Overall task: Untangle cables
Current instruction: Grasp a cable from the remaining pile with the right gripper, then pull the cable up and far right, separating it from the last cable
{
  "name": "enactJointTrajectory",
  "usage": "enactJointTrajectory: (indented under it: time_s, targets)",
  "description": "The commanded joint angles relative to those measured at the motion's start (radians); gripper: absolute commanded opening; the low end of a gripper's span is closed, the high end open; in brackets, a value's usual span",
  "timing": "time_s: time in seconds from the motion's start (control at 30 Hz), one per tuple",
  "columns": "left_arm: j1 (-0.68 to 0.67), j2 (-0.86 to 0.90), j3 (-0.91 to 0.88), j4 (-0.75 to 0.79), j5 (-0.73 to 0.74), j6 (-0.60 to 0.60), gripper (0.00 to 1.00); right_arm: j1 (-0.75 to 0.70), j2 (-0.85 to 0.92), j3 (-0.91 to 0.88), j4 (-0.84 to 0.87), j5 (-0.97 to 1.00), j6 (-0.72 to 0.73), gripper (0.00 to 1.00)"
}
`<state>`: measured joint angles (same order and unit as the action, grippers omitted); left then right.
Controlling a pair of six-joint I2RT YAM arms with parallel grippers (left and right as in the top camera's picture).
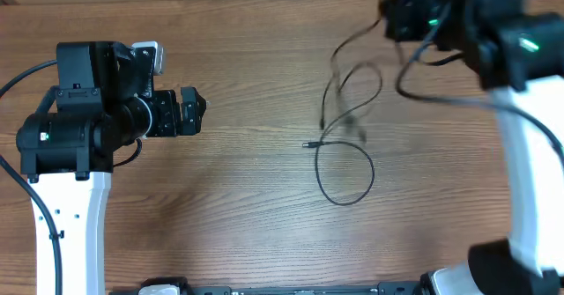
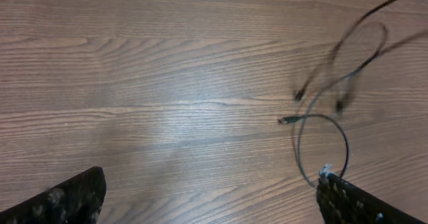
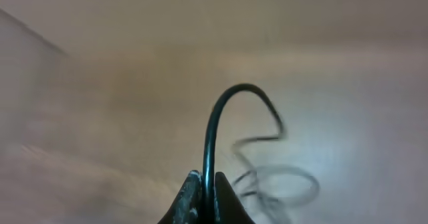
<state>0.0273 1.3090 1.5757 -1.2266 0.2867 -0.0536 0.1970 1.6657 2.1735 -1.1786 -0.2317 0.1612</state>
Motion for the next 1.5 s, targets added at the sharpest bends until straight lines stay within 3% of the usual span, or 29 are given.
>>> enactJointTrajectory:
  time_s: [0.0,0.27,0.63,0.73,1.27,1.47]
  targets:
    - [-0.003,-0.001,0.013,0.001,-0.006,-0.014,1.00,-0.002,-0.058,0.147,0.029,-0.009,-0.005,0.04]
    - [-0.003,-0.001,0.013,0.001,-0.006,-0.014,1.00,-0.002,-0.097,0.211,0.162,0.011,0.028,0.04]
    - [-0.003,-0.001,0.013,0.001,-0.006,-0.014,1.00,-0.007,-0.094,0.210,0.114,0.527,0.028,0.04]
    - [-0.003,-0.001,0.013,0.001,-0.006,-0.014,1.00,-0.031,-0.092,0.210,0.093,0.565,0.027,0.04]
    - [-0.003,-0.001,0.013,0.001,-0.006,-0.014,1.00,-0.422,0.093,0.208,0.016,0.564,0.029,0.04]
    - [-0.003,-0.001,0.013,0.001,-0.006,-0.014,1.00,-0.554,0.203,0.208,-0.009,0.512,0.143,0.04]
